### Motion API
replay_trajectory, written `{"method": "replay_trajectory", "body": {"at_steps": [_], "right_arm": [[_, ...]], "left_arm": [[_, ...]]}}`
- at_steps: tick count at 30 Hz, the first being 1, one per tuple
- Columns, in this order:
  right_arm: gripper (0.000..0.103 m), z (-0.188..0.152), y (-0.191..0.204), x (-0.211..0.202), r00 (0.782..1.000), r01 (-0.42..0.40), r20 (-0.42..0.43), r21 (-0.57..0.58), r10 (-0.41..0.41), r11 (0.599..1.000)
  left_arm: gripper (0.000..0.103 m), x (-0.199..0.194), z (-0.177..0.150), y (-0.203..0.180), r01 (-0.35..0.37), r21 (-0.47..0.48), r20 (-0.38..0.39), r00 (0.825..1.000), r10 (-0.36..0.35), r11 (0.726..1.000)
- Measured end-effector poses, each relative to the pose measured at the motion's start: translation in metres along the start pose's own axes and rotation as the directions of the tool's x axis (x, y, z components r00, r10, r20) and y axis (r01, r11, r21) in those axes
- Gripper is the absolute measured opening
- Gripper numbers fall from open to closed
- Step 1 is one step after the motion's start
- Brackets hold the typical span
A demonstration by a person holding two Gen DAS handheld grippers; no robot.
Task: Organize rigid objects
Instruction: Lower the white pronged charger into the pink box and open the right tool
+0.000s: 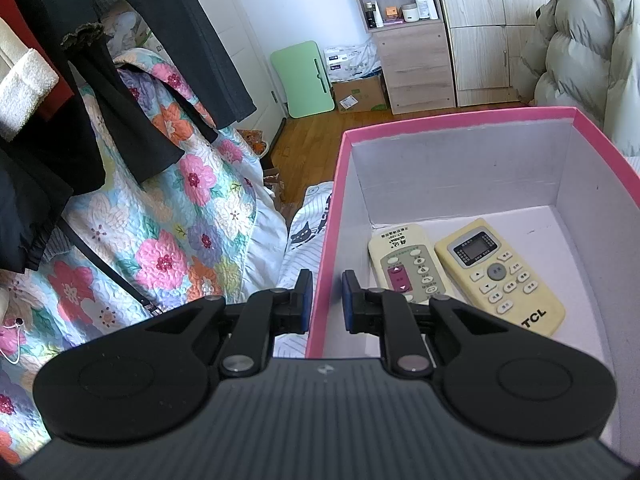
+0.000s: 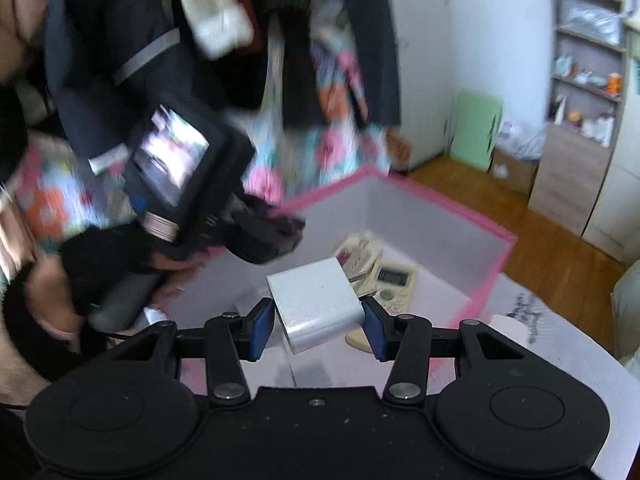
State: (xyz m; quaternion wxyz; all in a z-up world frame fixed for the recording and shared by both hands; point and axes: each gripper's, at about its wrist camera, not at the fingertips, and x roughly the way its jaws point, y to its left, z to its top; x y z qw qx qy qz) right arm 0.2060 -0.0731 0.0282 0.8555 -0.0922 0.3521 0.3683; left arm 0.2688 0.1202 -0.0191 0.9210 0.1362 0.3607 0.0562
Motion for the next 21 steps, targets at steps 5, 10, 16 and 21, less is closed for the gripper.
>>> {"method": "replay_trajectory", "body": {"at_steps": [5, 10, 16, 21], "right_arm": [[0.053, 0.015, -0.001, 0.069, 0.978, -0.029, -0.209, -0.022, 0.024, 0.999], [0.053, 0.015, 0.001, 0.106, 0.945, -0.029, -0.327, -0.044, 0.013, 0.999], [0.053, 0.014, 0.004, 0.121, 0.916, 0.007, -0.399, -0.088, -0.041, 0.996], [0.056, 0.017, -0.003, 0.081, 0.956, 0.015, -0.294, -0.021, -0.021, 1.000]], "left_arm": [[0.015, 0.001, 0.000, 0.000, 0.003, -0.005, 0.001, 1.000, -0.003, 1.000], [0.015, 0.001, 0.000, 0.002, 0.010, -0.013, 0.003, 1.000, -0.010, 1.000], [0.015, 0.001, -0.001, 0.000, 0.008, -0.012, 0.008, 1.000, -0.008, 1.000], [0.015, 0.001, -0.001, 0.000, 0.005, -0.011, 0.009, 1.000, -0.005, 1.000]]}}
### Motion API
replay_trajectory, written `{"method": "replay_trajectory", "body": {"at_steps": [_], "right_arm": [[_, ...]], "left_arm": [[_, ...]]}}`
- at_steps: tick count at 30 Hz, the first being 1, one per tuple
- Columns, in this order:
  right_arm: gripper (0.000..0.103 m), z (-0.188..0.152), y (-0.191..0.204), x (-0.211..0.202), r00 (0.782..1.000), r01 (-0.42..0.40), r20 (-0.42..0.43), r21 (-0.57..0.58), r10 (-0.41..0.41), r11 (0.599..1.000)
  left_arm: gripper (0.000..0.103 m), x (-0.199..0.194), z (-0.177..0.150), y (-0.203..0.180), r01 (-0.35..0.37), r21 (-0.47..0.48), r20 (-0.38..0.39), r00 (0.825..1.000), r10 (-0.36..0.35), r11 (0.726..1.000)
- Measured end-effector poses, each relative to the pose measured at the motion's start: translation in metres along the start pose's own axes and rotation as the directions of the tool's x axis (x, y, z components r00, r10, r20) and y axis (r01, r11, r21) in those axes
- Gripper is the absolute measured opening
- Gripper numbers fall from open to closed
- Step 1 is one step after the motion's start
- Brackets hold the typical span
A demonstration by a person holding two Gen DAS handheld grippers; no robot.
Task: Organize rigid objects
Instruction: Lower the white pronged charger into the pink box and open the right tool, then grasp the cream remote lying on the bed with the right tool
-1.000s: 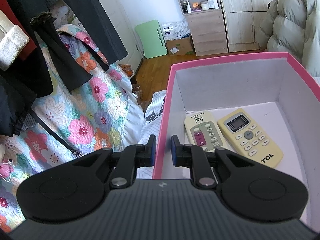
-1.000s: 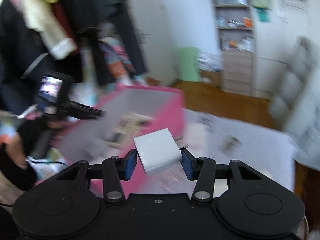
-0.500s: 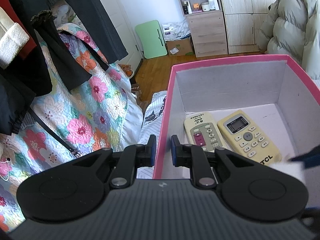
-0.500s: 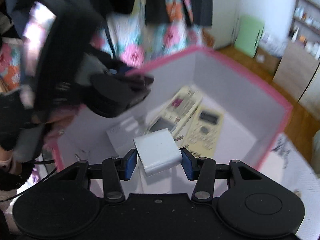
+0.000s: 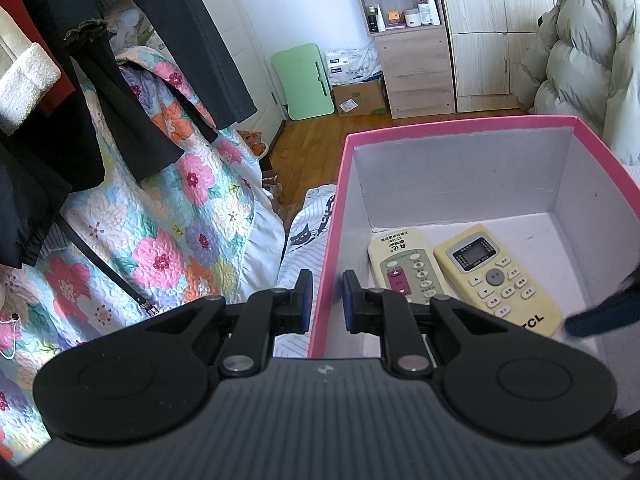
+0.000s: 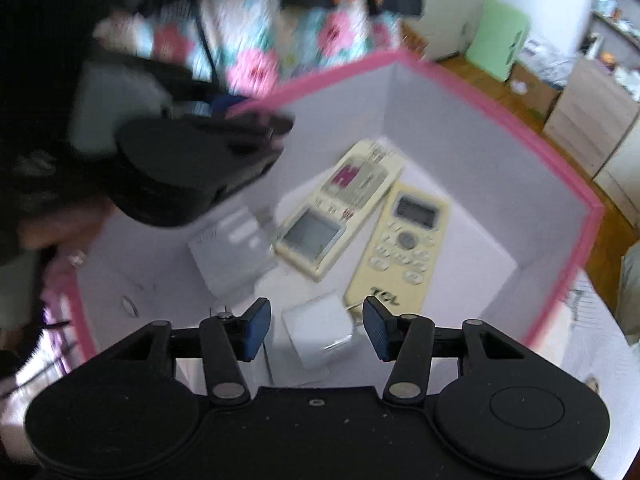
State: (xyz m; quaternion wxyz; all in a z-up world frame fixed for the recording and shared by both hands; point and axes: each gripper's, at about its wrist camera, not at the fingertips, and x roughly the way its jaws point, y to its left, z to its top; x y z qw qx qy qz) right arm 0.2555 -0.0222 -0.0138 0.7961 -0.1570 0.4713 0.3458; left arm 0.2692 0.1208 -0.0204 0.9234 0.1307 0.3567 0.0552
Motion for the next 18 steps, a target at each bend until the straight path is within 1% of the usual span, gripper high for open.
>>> {"method": "replay_trajectory", "body": {"at_steps": [2, 5, 7, 10, 12, 15, 17, 18], "right_arm": [[0.057, -0.009, -0.005, -0.022, 0.998, 0.011, 0.064, 0.038, -0.013, 0.999], [0.057, -0.030, -0.015, -0.065, 0.985, 0.003, 0.172, 0.126, -0.025, 0.992], [0.057, -0.049, -0.022, -0.098, 0.962, 0.023, 0.262, 0.200, -0.076, 0.979], [0.057, -0.079, -0.033, -0.136, 0.934, -0.006, 0.343, 0.281, -0.095, 0.960], [0.057, -0.102, -0.043, -0.151, 0.926, -0.018, 0.357, 0.360, -0.120, 0.933], [0.060, -0.134, -0.055, -0.159, 0.925, 0.018, 0.331, 0.451, -0.186, 0.892], [0.060, -0.156, -0.066, -0.156, 0.926, 0.035, 0.304, 0.526, -0.226, 0.850], [0.060, -0.168, -0.074, -0.153, 0.924, 0.035, 0.291, 0.581, -0.248, 0.813]], "left_arm": [[0.015, 0.000, 0.000, 0.000, 0.001, -0.002, 0.002, 1.000, -0.001, 1.000], [0.015, -0.002, 0.001, 0.002, 0.003, -0.007, 0.011, 1.000, -0.003, 1.000], [0.015, -0.002, 0.001, 0.002, 0.002, -0.005, 0.011, 1.000, -0.002, 1.000], [0.015, -0.003, 0.001, 0.002, 0.010, 0.008, 0.016, 1.000, -0.010, 1.000], [0.015, -0.003, 0.001, 0.003, 0.008, 0.008, 0.016, 1.000, -0.008, 1.000], [0.013, -0.004, 0.000, 0.002, 0.002, 0.005, 0.015, 1.000, -0.002, 1.000], [0.013, -0.004, 0.001, 0.002, 0.001, 0.008, 0.015, 1.000, -0.001, 1.000], [0.013, -0.004, 0.001, 0.003, 0.001, 0.011, 0.015, 1.000, -0.001, 1.000]]}}
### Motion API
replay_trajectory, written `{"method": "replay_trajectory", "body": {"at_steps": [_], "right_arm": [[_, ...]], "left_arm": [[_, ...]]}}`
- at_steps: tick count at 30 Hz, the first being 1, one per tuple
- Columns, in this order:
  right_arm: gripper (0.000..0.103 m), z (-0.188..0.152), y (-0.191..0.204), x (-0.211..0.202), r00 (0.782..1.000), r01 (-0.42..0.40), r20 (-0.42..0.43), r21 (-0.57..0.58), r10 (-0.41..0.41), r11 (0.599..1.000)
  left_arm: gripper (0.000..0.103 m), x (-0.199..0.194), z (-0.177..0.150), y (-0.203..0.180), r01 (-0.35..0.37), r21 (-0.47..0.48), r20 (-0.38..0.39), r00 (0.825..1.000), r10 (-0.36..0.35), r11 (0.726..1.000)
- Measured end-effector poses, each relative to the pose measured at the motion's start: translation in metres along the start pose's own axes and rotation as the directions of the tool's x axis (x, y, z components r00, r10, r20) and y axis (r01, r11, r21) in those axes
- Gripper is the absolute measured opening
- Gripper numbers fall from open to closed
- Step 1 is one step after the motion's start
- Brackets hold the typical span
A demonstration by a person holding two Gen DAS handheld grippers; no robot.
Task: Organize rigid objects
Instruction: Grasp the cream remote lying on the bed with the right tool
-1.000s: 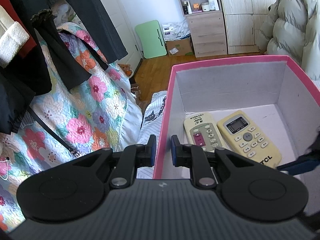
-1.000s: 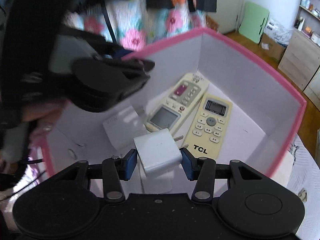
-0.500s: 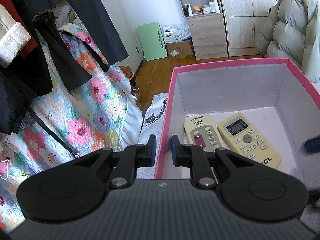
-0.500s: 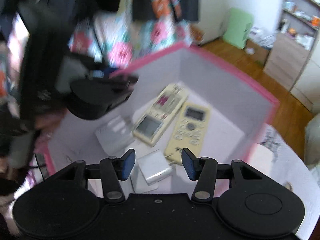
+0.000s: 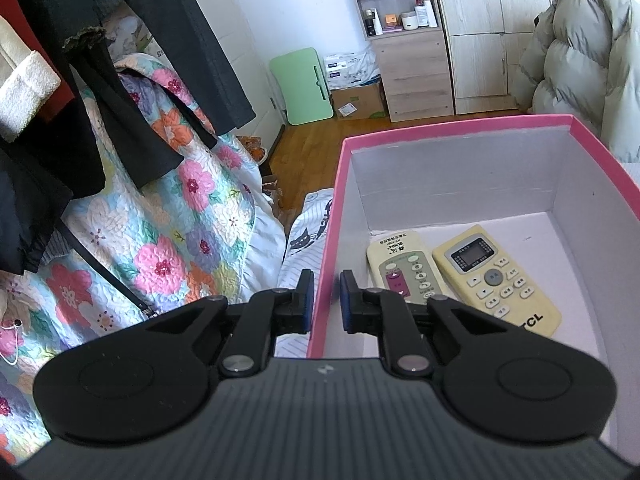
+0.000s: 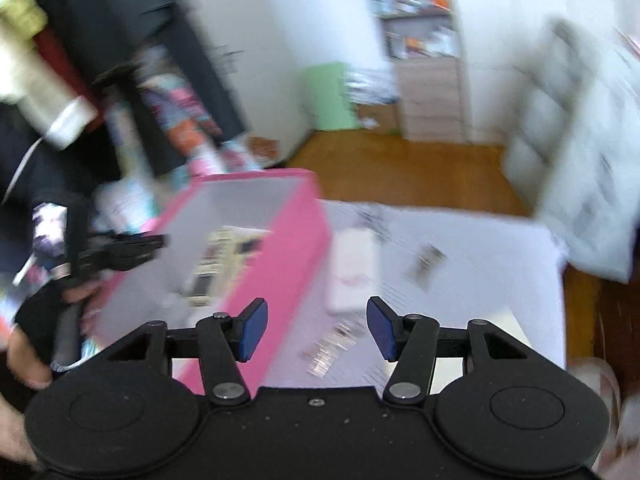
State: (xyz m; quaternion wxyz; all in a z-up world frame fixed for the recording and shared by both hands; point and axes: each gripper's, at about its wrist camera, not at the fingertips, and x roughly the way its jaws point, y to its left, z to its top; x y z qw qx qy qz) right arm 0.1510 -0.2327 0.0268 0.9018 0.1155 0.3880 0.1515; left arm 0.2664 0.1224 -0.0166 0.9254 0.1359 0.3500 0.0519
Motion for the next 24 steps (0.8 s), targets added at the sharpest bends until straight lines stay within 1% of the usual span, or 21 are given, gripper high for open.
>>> {"method": "replay_trajectory", "body": {"at_steps": [2, 4, 5, 9, 11, 13, 15, 16, 17, 21, 24], "right_arm": [[0.060, -0.011, -0.024, 0.007, 0.998, 0.062, -0.008, 0.112, -0.061, 0.992], [0.060, -0.022, -0.043, 0.019, 0.994, 0.111, -0.031, 0.185, -0.107, 0.976], [0.060, -0.028, -0.052, 0.026, 0.991, 0.130, -0.045, 0.220, -0.123, 0.967], [0.061, -0.046, -0.080, 0.053, 0.985, 0.169, -0.096, 0.339, -0.145, 0.926], [0.061, -0.048, -0.090, 0.060, 0.980, 0.199, -0.095, 0.375, -0.176, 0.905], [0.061, -0.053, -0.093, 0.065, 0.972, 0.234, -0.078, 0.394, -0.221, 0.889], [0.061, -0.054, -0.097, 0.075, 0.971, 0.237, -0.090, 0.411, -0.220, 0.880], [0.064, -0.054, -0.098, 0.079, 0.973, 0.231, -0.092, 0.425, -0.212, 0.875], [0.067, -0.052, -0.098, 0.080, 0.973, 0.230, -0.083, 0.424, -0.215, 0.876], [0.068, -0.043, -0.091, 0.091, 0.963, 0.267, -0.083, 0.377, -0.256, 0.887], [0.068, -0.035, -0.085, 0.101, 0.952, 0.307, -0.090, 0.296, -0.294, 0.904]], "left_arm": [[0.013, 0.000, 0.000, 0.000, -0.003, 0.007, 0.000, 1.000, 0.003, 1.000], [0.013, 0.000, 0.001, -0.001, -0.005, 0.013, 0.000, 1.000, 0.005, 1.000], [0.013, -0.001, 0.001, -0.002, -0.008, 0.018, 0.000, 1.000, 0.008, 1.000], [0.013, 0.000, 0.001, -0.005, -0.018, 0.032, -0.001, 1.000, 0.019, 0.999], [0.013, 0.000, 0.001, -0.005, -0.018, 0.032, -0.001, 1.000, 0.018, 0.999], [0.013, 0.000, 0.001, -0.005, -0.018, 0.033, 0.000, 1.000, 0.018, 0.999], [0.013, 0.000, 0.001, -0.005, -0.018, 0.033, -0.001, 1.000, 0.018, 0.999], [0.013, -0.001, 0.001, -0.006, -0.018, 0.033, -0.001, 1.000, 0.018, 0.999], [0.013, -0.001, 0.001, -0.006, -0.017, 0.030, -0.001, 1.000, 0.017, 0.999], [0.015, 0.000, 0.000, -0.006, -0.015, 0.020, -0.010, 1.000, 0.015, 1.000], [0.015, 0.000, -0.001, -0.006, -0.013, 0.020, -0.012, 1.000, 0.013, 1.000]]}}
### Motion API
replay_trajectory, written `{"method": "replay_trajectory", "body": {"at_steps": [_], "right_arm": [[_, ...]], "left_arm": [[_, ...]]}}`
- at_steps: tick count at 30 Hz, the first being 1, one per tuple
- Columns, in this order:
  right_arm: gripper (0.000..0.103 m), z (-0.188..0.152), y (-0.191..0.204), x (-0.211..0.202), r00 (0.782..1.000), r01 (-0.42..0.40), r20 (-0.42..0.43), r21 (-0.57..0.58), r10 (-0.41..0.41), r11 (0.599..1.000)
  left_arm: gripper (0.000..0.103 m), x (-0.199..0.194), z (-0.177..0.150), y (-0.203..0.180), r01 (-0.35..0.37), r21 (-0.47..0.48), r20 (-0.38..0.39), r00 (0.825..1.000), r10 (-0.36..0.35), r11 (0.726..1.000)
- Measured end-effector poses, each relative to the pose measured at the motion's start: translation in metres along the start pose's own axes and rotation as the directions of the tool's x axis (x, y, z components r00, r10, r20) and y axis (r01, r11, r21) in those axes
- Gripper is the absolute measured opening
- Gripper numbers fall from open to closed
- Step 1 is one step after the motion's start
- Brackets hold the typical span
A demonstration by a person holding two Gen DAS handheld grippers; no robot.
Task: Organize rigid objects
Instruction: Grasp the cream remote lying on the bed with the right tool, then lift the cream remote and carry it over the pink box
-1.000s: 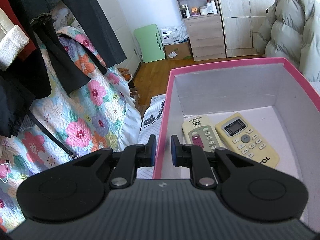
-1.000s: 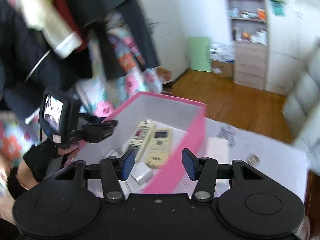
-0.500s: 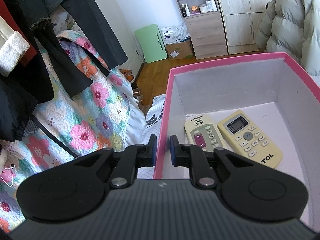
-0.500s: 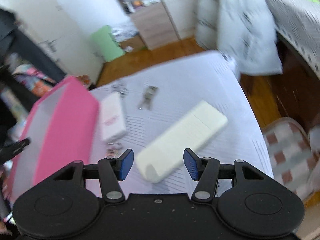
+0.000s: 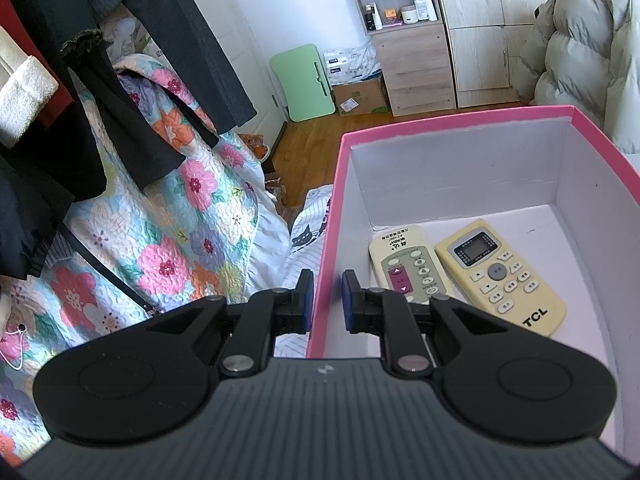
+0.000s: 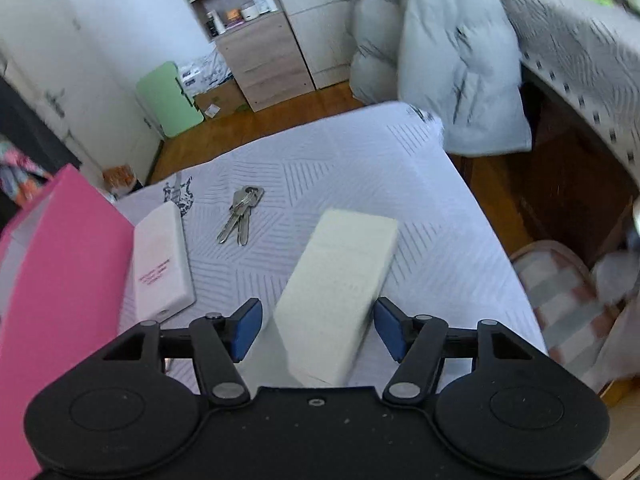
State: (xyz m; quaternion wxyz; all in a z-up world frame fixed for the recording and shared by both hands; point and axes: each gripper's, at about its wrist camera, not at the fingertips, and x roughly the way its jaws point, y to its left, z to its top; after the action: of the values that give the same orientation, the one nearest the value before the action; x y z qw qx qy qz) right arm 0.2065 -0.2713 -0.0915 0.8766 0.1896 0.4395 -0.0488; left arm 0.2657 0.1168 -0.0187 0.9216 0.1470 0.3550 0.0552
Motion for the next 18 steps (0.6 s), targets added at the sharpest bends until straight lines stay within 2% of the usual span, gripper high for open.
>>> {"method": "replay_trajectory", "body": {"at_steps": [4, 6, 9, 10, 11, 12, 16, 18], "right_arm": [[0.070, 0.015, 0.011, 0.013, 0.998, 0.066, -0.013, -0.124, -0.068, 0.990], [0.077, 0.022, 0.016, 0.021, 0.995, 0.090, -0.023, -0.178, -0.096, 0.980], [0.079, 0.024, 0.024, 0.027, 0.991, 0.127, -0.017, -0.231, -0.135, 0.965], [0.076, 0.023, 0.024, 0.026, 0.992, 0.124, -0.002, -0.241, -0.128, 0.962], [0.065, 0.021, 0.023, 0.024, 0.993, 0.116, 0.012, -0.245, -0.116, 0.963], [0.059, 0.020, 0.022, 0.021, 0.994, 0.113, 0.026, -0.251, -0.110, 0.961], [0.059, 0.020, 0.015, 0.013, 0.999, 0.042, 0.024, -0.239, -0.038, 0.970], [0.059, 0.019, 0.016, 0.004, 0.998, 0.028, 0.056, -0.239, -0.015, 0.971]], "left_arm": [[0.015, 0.000, 0.000, 0.001, 0.002, -0.001, 0.001, 1.000, -0.002, 1.000], [0.015, 0.000, 0.000, 0.001, 0.004, -0.002, 0.001, 1.000, -0.004, 1.000], [0.016, 0.000, 0.000, 0.001, 0.004, -0.004, 0.002, 1.000, -0.004, 1.000], [0.016, 0.001, 0.000, 0.002, 0.004, -0.005, 0.003, 1.000, -0.004, 1.000], [0.016, 0.001, 0.000, 0.002, 0.004, -0.006, 0.002, 1.000, -0.004, 1.000], [0.016, 0.001, 0.000, 0.002, 0.005, -0.006, 0.000, 1.000, -0.005, 1.000], [0.016, 0.002, 0.001, 0.002, 0.005, -0.004, -0.003, 1.000, -0.005, 1.000], [0.016, 0.002, 0.000, 0.001, 0.003, -0.002, -0.003, 1.000, -0.003, 1.000]]}}
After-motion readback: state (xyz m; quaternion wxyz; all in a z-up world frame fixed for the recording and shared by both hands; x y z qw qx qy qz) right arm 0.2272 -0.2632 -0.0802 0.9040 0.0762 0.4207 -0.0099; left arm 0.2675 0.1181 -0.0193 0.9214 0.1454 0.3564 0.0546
